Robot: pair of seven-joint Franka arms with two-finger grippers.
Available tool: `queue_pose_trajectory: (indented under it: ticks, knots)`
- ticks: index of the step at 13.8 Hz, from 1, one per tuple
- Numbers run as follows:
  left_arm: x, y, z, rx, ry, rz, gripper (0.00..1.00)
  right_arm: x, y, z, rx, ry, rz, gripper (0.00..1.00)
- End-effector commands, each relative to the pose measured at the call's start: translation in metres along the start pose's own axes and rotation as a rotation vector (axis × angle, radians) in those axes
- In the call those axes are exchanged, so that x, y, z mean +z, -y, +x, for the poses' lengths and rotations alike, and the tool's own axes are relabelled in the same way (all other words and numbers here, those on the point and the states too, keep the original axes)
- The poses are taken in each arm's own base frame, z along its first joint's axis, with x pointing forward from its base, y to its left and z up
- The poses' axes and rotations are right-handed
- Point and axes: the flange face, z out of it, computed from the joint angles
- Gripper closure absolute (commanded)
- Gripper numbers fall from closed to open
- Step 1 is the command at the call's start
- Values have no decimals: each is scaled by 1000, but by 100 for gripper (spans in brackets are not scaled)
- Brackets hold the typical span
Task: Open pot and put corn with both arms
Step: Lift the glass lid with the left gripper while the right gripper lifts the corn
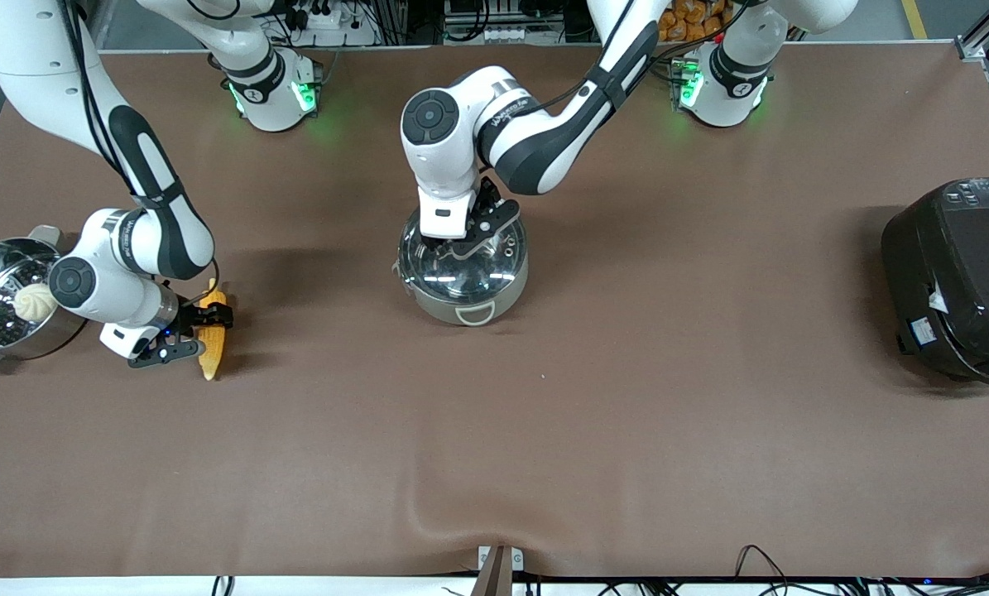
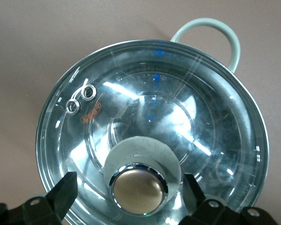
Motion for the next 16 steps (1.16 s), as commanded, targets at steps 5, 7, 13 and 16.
queue_pose_trajectory:
  ticks: [5, 7, 13, 16]
  knots:
    - [4, -2, 1, -65, -5, 6, 26, -13, 11, 5, -20, 1, 33, 76]
    - [4, -2, 1, -65, -5, 6, 49, -40, 20, 13, -31, 5, 48, 76]
    - [-5, -2, 12, -87, -1, -7, 100, -137, 20, 39, -23, 63, 127, 70]
    - [-50, 5, 27, -108, 16, -56, 100, -185, 23, 48, 8, 99, 155, 70]
